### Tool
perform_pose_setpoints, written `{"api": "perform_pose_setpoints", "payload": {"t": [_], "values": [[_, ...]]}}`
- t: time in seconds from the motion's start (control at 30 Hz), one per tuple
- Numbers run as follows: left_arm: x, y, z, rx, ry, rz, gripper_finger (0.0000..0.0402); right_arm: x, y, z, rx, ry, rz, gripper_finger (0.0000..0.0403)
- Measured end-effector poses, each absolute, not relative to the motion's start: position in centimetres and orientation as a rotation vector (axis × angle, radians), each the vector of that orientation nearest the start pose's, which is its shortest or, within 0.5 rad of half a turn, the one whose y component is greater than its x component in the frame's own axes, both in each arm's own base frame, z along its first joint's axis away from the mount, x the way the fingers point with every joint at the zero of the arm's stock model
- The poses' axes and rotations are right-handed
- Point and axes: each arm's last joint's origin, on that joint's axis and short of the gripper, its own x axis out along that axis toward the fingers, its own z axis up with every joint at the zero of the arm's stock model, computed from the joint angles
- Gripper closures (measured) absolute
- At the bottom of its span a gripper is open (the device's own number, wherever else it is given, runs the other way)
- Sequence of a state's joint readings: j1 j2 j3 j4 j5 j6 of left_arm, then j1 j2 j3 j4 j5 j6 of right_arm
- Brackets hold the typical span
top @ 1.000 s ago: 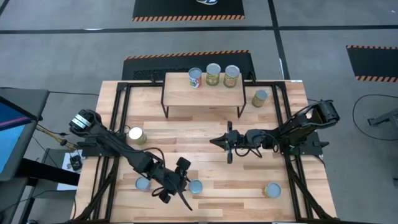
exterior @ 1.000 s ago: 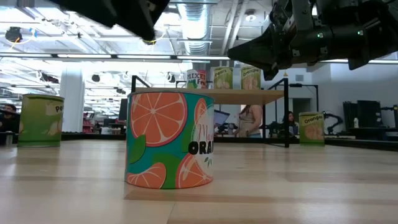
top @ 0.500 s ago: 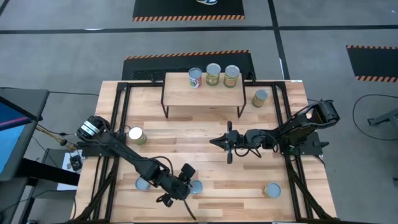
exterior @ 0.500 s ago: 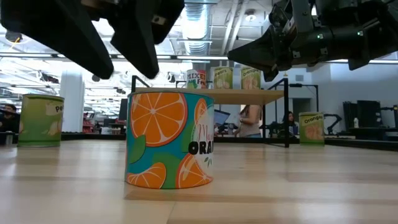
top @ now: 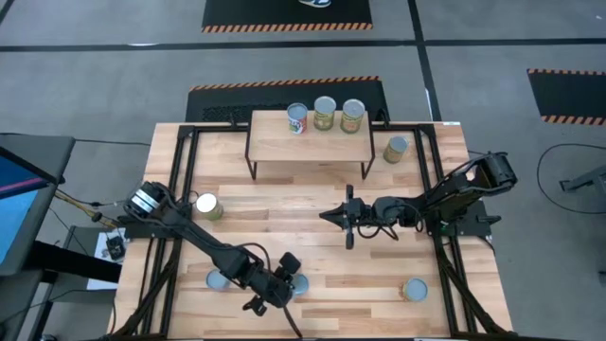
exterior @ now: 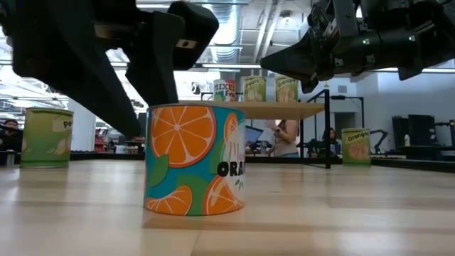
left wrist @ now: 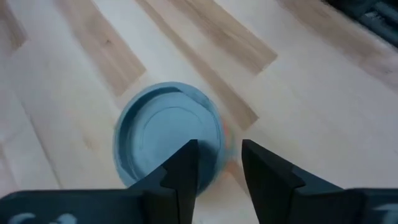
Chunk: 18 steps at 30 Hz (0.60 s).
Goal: Pick and place cans onto a shelf
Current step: Put the small canned oranges on the shelf
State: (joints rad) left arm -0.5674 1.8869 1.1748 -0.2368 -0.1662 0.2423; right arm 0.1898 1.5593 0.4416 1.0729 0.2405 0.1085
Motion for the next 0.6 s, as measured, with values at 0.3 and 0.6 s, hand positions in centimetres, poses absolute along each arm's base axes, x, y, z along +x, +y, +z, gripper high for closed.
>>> {"api": "perform_pose_setpoints", "payload": {"t": [0.3, 0.6], "values": [[32.84, -20.42, 16.09, 0.588, 0.829, -0.486, 0.0291, 27.03, 4.49, 16.9, 0.098, 0.043, -0.053, 0.0386], [32.92, -20.49, 16.21, 0.617, 0.816, -0.509, 0.0382, 27.03, 4.49, 16.92, 0.102, 0.04, -0.053, 0.038]]}}
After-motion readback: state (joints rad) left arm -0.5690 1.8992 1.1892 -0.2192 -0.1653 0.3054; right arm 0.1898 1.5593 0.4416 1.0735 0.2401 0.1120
